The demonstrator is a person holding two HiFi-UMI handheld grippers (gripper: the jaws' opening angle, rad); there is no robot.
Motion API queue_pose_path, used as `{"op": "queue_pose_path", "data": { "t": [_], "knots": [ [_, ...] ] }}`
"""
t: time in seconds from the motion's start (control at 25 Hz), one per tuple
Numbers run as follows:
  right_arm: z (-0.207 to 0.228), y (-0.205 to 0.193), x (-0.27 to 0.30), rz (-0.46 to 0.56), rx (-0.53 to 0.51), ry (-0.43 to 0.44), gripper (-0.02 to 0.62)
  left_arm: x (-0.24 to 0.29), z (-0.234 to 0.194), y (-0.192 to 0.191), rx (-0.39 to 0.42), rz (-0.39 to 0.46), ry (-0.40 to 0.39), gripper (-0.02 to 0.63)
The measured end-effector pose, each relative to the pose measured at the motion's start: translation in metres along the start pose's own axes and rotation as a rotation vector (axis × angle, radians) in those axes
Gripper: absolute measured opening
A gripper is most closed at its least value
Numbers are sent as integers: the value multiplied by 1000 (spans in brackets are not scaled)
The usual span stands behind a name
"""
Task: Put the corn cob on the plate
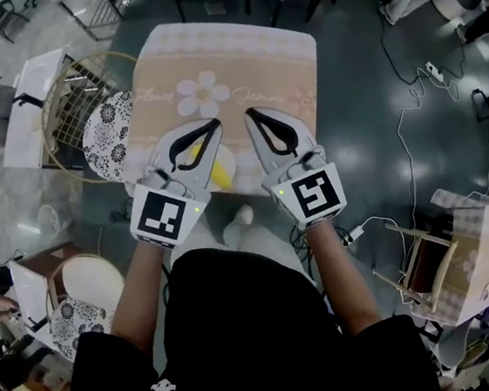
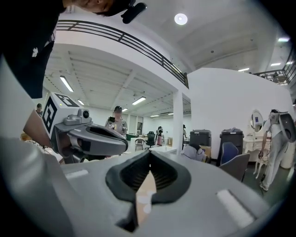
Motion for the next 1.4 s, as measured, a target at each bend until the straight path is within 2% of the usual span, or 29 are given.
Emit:
{"op": "queue_pose_path", "data": {
  "t": [0.24, 0.52, 0.76, 1.04, 1.4],
  "knots": [
    [0, 23, 0, 56, -17, -1, 2, -10, -3, 23, -81, 28, 53, 8],
    [-20, 47, 6, 104, -32, 20, 2, -27, -17, 37, -122, 65, 87, 8],
    [-41, 66, 7, 153, -46, -6, 2, -48, -24, 39, -111, 80, 99, 8],
    [-78, 72, 9, 147, -46, -36, 2, -81, -34, 33, -131, 92, 96, 8],
    [-131, 78, 12, 123, -51, -65, 2, -127, -38, 33, -121, 108, 48, 8]
  ]
}}
Point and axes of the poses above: the fingertips, and each gripper's own axes: x forward along the fingers, z to its right, y out of its top, the point moved 3 cm from there along -x, backward along the fingers, and after that the axes turned 8 degrees about y, right-handed, at the moved point
